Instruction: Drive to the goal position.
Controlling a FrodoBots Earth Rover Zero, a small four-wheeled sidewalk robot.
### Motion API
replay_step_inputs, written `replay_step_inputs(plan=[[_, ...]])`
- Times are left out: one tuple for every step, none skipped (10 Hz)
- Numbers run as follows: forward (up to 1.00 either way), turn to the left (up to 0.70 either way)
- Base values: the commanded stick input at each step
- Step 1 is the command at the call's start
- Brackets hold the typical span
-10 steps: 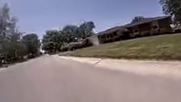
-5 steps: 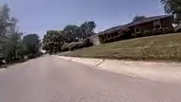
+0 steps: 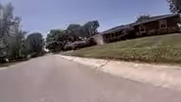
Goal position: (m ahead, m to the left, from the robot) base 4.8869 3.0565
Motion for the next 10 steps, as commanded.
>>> replay_step_inputs(plan=[[0.70,0.35],[0.70,0.14],[0.70,0.00],[0.70,0.00],[0.70,0.00],[0.70,0.10],[0.70,0.28],[0.70,0.00],[0.70,0.00],[0.70,0.00]])
